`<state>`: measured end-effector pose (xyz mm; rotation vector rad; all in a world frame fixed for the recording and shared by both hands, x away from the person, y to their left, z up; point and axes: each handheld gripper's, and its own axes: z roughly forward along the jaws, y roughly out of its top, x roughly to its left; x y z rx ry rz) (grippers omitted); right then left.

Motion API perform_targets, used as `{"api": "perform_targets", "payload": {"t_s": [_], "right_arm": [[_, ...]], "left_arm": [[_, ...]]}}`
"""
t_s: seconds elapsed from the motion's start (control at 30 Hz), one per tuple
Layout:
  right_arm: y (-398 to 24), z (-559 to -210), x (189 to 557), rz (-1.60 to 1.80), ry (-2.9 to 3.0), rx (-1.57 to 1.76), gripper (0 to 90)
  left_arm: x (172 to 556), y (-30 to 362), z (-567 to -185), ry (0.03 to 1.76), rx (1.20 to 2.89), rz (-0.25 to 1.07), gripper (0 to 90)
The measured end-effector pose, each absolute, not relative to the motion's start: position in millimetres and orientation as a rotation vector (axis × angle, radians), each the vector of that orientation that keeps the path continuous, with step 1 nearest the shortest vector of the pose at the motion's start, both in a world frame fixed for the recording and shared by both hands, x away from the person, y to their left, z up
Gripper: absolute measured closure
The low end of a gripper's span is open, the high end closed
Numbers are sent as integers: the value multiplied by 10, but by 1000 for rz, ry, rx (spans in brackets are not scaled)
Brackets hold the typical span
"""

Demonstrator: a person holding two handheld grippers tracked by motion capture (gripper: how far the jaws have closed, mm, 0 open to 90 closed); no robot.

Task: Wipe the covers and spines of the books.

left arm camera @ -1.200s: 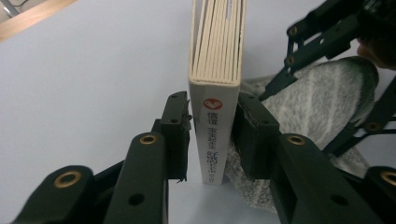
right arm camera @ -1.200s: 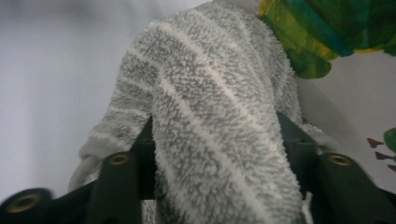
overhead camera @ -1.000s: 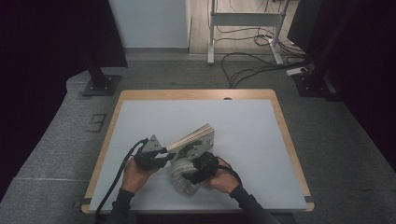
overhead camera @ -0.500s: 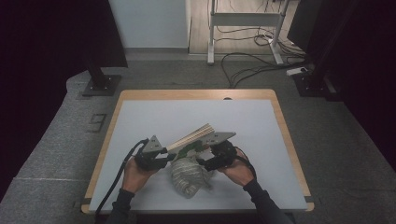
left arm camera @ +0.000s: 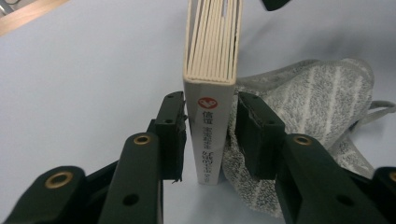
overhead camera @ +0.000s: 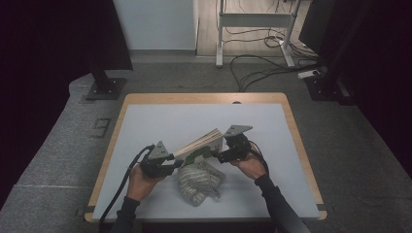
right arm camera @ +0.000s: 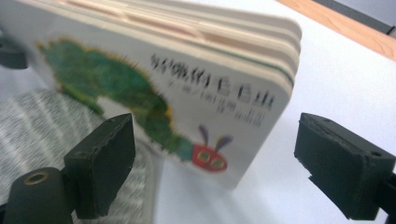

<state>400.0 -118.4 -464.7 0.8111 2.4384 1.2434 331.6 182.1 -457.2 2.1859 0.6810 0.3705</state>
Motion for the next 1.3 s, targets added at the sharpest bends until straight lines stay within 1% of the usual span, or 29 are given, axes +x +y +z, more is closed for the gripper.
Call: {"api": "perform_targets", "payload": {"t_s": [0.23,0.4,0.47,0.57,0.73,0.77,0.87,1.0,1.1,1.17,1.3], "right_arm": [[-1139,-4675,4180,1300,2474,736,129],[-1131,-4674,4193,1354,2509,681,142],[-1137,-4668,4173,1346,2502,681,173],[-1171,-4663,4152,1343,2482,702,246],[-1213,-4651,4123,1327,2463,724,343],[-1221,-4650,4119,1329,2459,727,357],[-1244,-4649,4107,1335,2449,750,403],[-1259,-4648,4096,1331,2436,770,446],[-1257,-4646,4091,1325,2434,774,460],[-1257,-4645,4087,1320,2432,774,461],[-1264,-4644,4082,1317,2433,769,467]], "left_arm": [[3315,1814,-4583,676,2193,364,632],[3314,1807,-4594,678,2192,360,628],[3310,1813,-4596,684,2194,358,612],[3291,1843,-4599,703,2186,353,547],[3213,1937,-4577,741,2191,349,392],[3192,1960,-4569,748,2183,343,375],[3125,2005,-4540,751,2162,286,303],[3019,1928,-4545,690,2157,222,193],[2968,1809,-4601,660,2170,189,153],[2955,1729,-4656,643,2182,171,153],[2962,1607,-4757,623,2207,176,161]]}}
